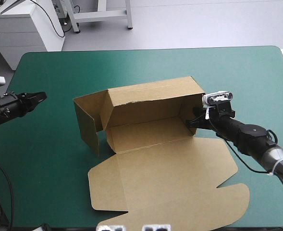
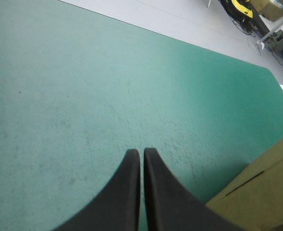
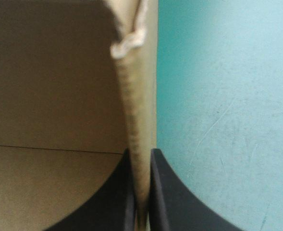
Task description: Fold the box
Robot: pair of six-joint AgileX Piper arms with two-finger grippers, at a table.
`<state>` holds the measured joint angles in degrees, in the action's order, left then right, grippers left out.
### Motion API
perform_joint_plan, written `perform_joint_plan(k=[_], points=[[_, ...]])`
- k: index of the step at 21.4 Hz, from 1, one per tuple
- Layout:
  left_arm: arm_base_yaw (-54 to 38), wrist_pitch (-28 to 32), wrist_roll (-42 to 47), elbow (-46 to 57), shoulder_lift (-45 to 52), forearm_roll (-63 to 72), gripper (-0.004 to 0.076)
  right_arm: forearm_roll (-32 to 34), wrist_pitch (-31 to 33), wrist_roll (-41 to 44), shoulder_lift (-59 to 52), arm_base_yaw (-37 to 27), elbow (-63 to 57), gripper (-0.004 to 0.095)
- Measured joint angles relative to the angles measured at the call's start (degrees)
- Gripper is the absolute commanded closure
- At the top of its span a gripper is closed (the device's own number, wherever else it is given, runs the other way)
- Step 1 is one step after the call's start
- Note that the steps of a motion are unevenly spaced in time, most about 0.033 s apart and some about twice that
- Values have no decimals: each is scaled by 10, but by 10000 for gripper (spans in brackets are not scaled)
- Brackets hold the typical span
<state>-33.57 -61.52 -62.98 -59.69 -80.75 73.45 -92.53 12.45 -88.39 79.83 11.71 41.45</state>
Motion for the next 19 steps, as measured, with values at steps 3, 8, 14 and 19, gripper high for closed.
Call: perform_joint_plan(k=[3,8,14,19], points=[[0,0,-9,0,0,1,713,105,36,110,7,-31,21,928],[0,1,-15,0,0,1,713,382,104,369,24,-40,109,926],[0,10,-17,0,0,1,713,583,273,618,29,-44,235,920],[0,12,-17,1,0,1,713,678,370,747,29,-44,301,920]])
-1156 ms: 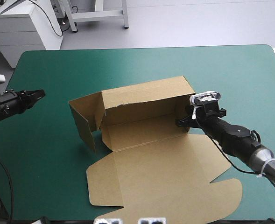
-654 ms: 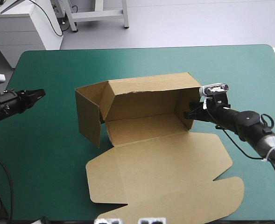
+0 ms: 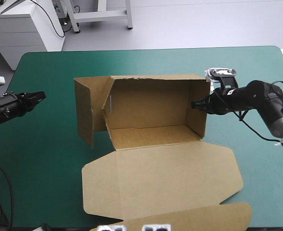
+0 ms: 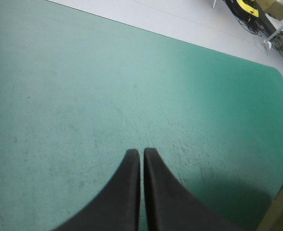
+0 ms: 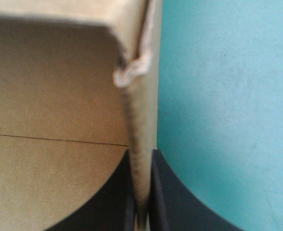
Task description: Fold the box
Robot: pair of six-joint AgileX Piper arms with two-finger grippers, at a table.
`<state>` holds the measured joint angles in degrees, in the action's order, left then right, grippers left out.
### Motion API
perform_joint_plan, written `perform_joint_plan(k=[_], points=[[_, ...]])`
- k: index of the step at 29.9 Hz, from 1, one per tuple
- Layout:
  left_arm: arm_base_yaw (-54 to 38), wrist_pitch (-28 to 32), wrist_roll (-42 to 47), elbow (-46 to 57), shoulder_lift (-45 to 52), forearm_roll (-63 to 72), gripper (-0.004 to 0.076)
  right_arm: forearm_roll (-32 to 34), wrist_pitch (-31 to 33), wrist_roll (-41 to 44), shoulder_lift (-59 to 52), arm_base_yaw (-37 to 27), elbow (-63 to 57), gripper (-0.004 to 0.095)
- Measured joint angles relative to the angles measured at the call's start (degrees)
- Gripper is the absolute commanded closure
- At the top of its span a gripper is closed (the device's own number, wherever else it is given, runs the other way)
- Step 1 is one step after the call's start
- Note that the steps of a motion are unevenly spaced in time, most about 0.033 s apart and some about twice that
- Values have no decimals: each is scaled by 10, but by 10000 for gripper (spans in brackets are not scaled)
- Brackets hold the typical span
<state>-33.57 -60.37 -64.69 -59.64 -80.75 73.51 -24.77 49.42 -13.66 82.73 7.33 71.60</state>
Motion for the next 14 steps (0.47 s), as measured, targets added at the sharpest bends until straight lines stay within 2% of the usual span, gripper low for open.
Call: perform_joint_plan(k=[2,5,14], points=[[0,0,0,0,0,0,715,64,37,49,0,0,22,920],[0,0,0,0,0,0,715,114,75,84,0,0,42,920],[0,0,0,0,0,1,717,126,104,108,32,-1,73,920]])
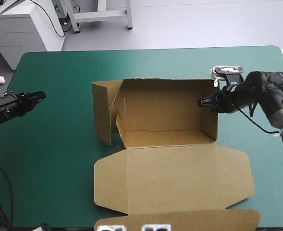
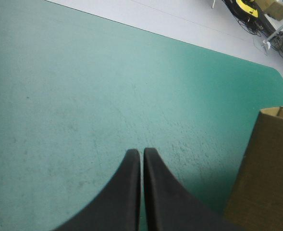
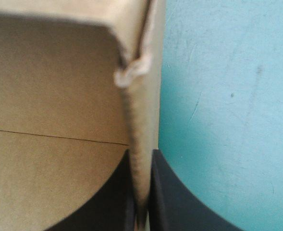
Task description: Fold the box
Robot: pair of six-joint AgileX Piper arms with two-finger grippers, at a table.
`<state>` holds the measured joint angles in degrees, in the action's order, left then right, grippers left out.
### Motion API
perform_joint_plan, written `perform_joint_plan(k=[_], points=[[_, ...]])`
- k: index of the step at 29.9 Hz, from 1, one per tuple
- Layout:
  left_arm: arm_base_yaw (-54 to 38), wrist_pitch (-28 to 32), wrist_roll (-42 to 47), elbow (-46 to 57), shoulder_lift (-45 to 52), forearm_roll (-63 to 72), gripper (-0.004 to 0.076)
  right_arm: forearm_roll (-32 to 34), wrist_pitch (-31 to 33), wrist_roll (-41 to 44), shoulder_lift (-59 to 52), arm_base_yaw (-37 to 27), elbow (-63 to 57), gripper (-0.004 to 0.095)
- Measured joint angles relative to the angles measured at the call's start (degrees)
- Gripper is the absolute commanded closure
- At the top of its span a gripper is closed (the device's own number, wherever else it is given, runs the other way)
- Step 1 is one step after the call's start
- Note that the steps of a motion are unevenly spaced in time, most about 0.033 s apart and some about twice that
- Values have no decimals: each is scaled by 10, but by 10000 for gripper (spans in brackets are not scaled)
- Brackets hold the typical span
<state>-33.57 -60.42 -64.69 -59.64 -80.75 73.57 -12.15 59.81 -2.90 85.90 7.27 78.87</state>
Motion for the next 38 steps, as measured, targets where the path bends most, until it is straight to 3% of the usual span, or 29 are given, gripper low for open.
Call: perform_joint_plan(k=[10,20,24,29,31,38], points=[[0,0,0,0,0,4,717,2,40,5,119,0,96,920],[0,0,0,0,0,27,717,2,41,7,219,0,201,898],[0,0,0,0,0,27,717,2,44,7,246,0,241,742],[0,5,0,0,0,27,717,0,48,8,268,0,284,418],[0,5,0,0,0,27,717,0,49,9,269,0,298,332],[0,5,0,0,0,27,717,8,90,23,269,0,342,301]])
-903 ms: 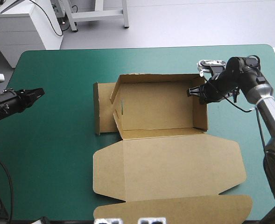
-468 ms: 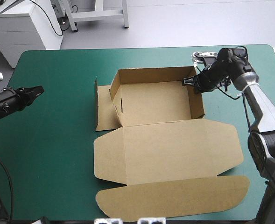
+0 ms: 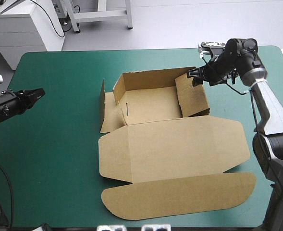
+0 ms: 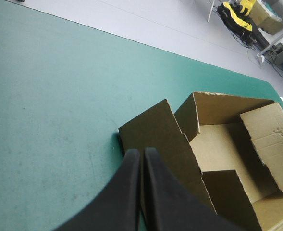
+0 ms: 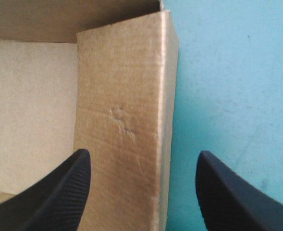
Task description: Fold the box
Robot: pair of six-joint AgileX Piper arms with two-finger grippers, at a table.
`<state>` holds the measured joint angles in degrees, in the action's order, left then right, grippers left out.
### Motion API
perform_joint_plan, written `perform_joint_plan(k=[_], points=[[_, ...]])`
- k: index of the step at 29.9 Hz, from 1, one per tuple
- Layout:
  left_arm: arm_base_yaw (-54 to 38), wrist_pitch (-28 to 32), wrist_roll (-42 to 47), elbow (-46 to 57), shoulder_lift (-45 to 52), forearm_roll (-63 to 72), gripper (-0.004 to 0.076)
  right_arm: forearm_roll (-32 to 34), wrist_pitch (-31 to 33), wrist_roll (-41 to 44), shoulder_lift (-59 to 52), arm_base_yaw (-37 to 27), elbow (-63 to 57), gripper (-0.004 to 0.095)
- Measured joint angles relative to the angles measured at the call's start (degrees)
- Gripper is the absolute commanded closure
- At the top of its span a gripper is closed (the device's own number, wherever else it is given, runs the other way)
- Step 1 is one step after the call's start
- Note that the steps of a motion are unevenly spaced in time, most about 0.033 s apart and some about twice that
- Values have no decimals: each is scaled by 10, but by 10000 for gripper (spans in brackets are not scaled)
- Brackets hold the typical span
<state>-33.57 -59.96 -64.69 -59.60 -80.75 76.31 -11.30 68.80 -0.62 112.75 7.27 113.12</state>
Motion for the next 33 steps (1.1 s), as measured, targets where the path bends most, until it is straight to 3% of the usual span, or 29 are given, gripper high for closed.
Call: perform_joint_plan(k=[14,21,25,28,29,30,33], points=[[0,-11,0,1,0,0,717,9,21,6,-25,0,-105,301],[0,-19,-1,1,0,0,717,7,-40,0,-25,8,-171,311],[0,-20,-6,1,0,0,717,7,-75,-1,-25,23,-176,474],[0,-20,-6,1,0,0,717,7,-86,-3,-25,29,-176,742],[0,-20,-6,1,0,0,717,8,-85,-7,-25,29,-176,877],[0,-20,-6,1,0,0,717,10,-83,-15,-25,29,-176,926],[0,-20,-6,1,0,0,717,18,-74,-32,-25,28,-176,913]])
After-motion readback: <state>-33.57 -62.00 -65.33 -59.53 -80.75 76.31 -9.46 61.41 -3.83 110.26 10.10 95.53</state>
